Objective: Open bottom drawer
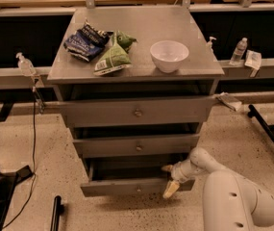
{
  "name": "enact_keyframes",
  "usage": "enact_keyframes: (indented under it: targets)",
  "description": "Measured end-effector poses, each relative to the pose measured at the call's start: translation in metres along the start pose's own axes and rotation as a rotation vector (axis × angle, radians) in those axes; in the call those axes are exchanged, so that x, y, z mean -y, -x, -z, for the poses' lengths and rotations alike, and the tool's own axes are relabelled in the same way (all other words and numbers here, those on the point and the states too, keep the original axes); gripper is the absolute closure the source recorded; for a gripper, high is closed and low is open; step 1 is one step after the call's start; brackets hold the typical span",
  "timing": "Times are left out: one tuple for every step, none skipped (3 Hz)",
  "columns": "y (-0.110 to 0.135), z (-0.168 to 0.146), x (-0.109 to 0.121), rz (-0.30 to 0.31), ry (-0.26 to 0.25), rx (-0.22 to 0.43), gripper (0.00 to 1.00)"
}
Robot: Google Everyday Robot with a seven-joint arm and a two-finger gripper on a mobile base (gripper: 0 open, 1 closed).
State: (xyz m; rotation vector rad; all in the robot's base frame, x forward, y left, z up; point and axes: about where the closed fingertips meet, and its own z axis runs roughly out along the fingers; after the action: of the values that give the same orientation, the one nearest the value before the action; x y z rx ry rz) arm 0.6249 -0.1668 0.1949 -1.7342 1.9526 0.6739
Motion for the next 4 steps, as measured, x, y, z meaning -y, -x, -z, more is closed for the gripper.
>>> enact_keyframes:
  targets:
    - [0.008, 0.023, -0.011, 0.0, -0.014, 0.043, 0.0]
    - [0.02, 0.049, -0.017, 0.014, -0.039, 0.076, 0.04]
    - [0.023, 0.065, -0.012, 0.017, -0.062, 0.084, 0.18]
    - [0.014, 0.067, 0.005, 0.011, -0.095, 0.078, 0.47]
